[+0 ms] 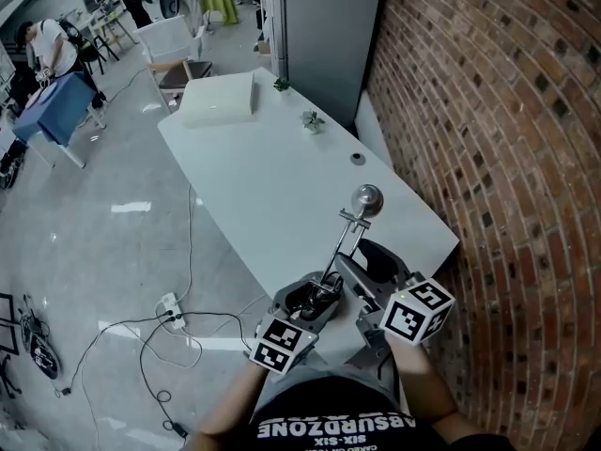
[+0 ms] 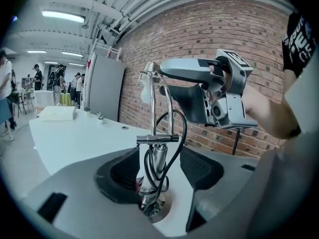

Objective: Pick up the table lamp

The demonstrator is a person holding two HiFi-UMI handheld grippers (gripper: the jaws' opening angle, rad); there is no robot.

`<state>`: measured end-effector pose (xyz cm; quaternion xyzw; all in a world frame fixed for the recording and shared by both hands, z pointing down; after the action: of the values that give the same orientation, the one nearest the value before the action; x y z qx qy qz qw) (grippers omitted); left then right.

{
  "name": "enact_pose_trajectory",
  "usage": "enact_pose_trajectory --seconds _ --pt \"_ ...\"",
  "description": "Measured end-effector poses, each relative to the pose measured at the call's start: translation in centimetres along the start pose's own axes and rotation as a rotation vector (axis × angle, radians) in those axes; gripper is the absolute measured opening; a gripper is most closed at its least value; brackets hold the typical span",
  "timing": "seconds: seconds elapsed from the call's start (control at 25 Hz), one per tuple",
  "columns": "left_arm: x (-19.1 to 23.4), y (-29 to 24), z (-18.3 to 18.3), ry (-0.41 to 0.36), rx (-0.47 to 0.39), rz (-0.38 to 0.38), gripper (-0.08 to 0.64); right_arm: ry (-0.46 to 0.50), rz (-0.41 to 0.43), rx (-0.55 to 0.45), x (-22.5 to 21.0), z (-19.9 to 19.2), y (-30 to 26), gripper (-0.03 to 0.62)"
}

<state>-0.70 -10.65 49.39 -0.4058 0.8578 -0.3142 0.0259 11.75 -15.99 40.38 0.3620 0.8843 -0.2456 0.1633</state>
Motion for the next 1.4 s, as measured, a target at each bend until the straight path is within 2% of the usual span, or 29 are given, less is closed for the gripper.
enact_pose_trajectory --seconds 0.2,0.48,0.76,0.84,1.0,1.08,1.4 --pt "0.3 0.0 -0.2 0.029 -0.051 -0.026 0.239 -0.015 0.017 0.018 -0.6 0.2 -1.2 0.236" --pt "0.2 -0.4 -0.3 0.022 -0.067 0.020 0.239 -0.016 0.045 0.015 -0.8 0.6 -2.5 0.229" --pt "-0.2 -0.6 -0.3 0.017 -0.070 0.038 0.239 -0.022 0.028 0.011 -1.3 1.1 -2.6 0.164" --pt "-0.3 -0.7 -0.3 0.014 -0.071 0.060 0.239 -0.027 0.033 0.015 -1.3 1.1 -2.6 0.162" --pt "-0.6 -0.8 -0.5 0.005 -0.073 0.108 0.239 -0.042 0.053 0.021 -0.8 1.1 -2.7 0.107" --pt "-0.7 -0.9 -0.5 -0.010 -0.073 0.123 0.239 -0.049 0.058 0.020 -0.8 1.1 -2.8 0.101" --pt "-0.9 -2.2 -0.5 0.004 -0.059 0.074 0.278 -0.062 0.074 0.002 -0.9 0.9 -2.8 0.093"
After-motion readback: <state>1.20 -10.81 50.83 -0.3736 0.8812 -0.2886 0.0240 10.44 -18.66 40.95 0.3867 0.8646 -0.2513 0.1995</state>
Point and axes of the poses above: the fingertips, and each gripper's own axes: y backward along the fingers, x to its left, z out of its top, the point moved 7 cm from there along y, backward along the fingers, and after that the axes turned 10 degrees about x, right-handed, at the moved point
